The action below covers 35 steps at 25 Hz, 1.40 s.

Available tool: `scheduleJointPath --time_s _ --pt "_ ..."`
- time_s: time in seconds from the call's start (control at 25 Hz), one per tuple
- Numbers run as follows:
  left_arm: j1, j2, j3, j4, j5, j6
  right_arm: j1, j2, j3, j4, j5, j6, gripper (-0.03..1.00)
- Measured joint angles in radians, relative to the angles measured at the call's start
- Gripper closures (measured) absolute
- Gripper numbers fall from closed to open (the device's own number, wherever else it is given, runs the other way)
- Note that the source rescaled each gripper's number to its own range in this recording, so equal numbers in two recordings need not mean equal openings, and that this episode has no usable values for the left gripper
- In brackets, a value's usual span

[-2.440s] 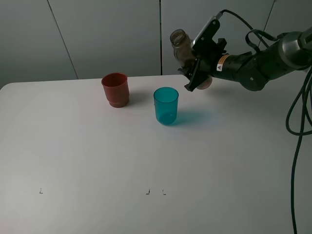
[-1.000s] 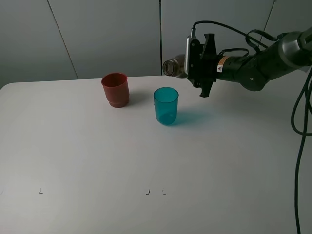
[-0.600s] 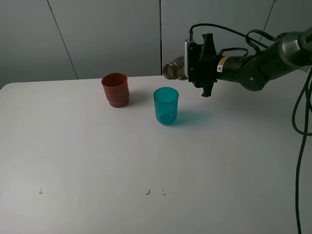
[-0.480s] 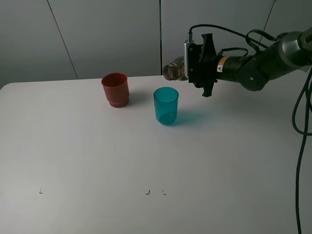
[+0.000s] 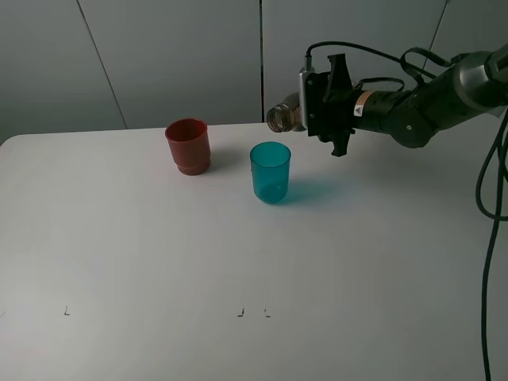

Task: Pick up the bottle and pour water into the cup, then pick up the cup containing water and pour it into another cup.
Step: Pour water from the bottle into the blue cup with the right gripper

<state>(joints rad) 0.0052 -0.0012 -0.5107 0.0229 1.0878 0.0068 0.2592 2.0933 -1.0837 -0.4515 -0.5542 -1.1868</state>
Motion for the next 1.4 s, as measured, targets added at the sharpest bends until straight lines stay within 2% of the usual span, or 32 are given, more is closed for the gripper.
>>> scheduleJointPath --time_s 1.4 --pt "0.0 0.0 0.0 0.0 0.0 -0.007 0.0 0.0 0.0 0.028 -0.055 -0.212 0.97"
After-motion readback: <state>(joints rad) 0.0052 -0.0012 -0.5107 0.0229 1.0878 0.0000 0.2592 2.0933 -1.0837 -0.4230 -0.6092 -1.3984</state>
